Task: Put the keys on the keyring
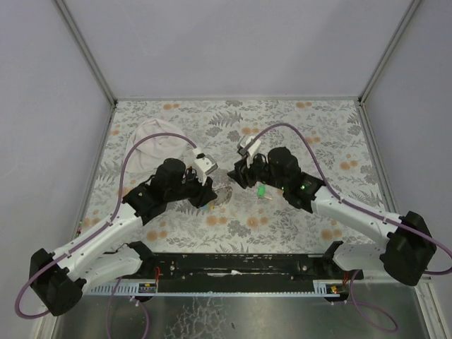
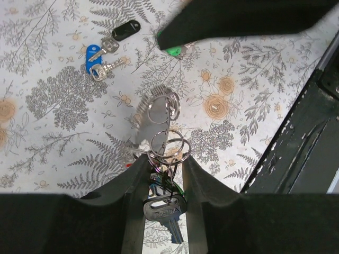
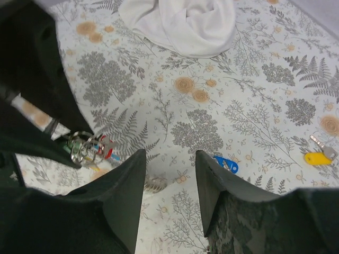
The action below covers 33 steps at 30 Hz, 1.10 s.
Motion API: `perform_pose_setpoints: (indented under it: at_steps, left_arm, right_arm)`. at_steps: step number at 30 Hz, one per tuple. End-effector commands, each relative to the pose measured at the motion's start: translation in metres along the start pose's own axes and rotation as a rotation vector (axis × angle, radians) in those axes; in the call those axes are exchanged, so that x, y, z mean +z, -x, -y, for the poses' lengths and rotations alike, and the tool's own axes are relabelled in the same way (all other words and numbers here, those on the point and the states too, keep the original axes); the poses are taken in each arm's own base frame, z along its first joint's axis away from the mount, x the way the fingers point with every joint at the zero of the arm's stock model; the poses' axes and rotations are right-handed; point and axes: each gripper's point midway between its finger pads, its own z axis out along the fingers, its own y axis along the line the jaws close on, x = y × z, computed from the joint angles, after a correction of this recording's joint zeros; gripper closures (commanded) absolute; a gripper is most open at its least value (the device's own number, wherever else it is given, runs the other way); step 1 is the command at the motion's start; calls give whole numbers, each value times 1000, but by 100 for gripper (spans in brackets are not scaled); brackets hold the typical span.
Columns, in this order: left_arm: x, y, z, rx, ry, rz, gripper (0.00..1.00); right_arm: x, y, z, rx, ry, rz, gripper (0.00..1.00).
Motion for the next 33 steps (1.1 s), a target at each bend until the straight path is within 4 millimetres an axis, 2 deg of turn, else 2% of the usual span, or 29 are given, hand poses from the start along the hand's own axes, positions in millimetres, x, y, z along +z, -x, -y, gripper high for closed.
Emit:
perform_pose_setpoints:
  at_steps: [1, 10, 15, 21, 24, 33]
  left_arm:
    - [-6, 11, 12, 170, -71, 61, 100]
    - [-3, -3, 7, 321, -64, 41, 100]
    - [-2, -12, 13, 397, -91, 36, 100]
    - [-1, -13, 27, 492, -158, 58, 100]
    - [2, -13, 29, 495, -170, 50, 100]
    - [8, -14, 32, 469, -190, 48, 100]
  right_arm:
    - [-1, 7, -6, 199, 58, -110, 51]
    - [-2, -9, -21, 383, 165, -168, 50]
    - [-6, -12, -34, 351, 251, -107, 49]
    - [-8, -16, -43, 301, 330, -81, 50]
    - [-13, -18, -47, 246, 359, -51, 49]
    - [-38, -8, -54, 51, 379, 143, 49]
